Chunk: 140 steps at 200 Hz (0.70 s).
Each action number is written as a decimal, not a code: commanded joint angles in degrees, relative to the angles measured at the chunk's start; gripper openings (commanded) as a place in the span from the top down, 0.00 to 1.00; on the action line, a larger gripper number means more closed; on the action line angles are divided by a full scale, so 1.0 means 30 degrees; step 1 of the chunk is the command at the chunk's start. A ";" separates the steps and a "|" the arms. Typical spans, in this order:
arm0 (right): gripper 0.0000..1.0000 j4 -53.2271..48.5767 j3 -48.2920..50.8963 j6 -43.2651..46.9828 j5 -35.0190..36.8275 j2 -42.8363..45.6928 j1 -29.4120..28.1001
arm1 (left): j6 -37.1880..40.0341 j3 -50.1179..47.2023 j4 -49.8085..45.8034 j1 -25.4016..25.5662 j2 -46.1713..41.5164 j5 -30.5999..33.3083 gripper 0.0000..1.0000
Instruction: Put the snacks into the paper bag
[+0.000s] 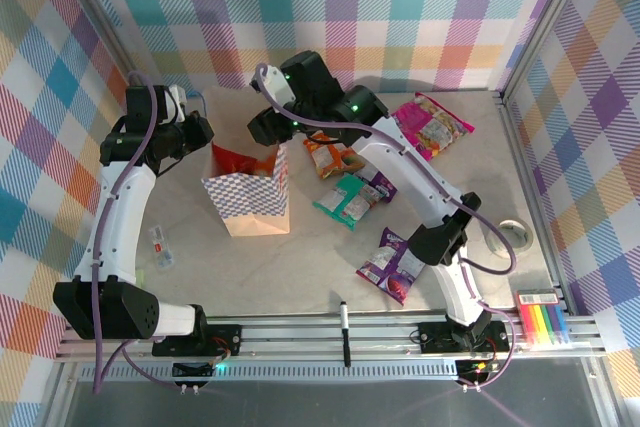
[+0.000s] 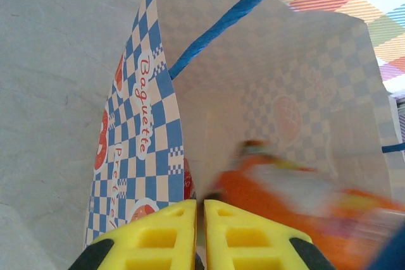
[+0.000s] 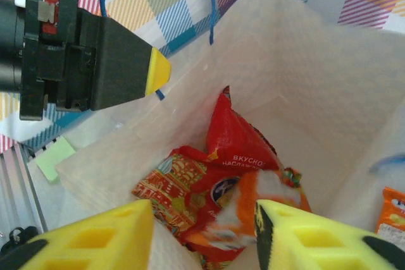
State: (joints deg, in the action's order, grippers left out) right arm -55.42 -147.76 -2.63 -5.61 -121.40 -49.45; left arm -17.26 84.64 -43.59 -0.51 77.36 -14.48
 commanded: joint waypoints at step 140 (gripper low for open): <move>0.44 0.0375 1.0752 -0.0776 0.5720 1.0168 0.0090 | 0.0392 0.0501 -0.0762 -0.0233 0.0213 0.0448 0.88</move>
State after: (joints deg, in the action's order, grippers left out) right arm -55.40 -122.48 -2.76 6.44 -95.00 -49.45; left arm -16.86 84.99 -44.01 -0.69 77.84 -13.37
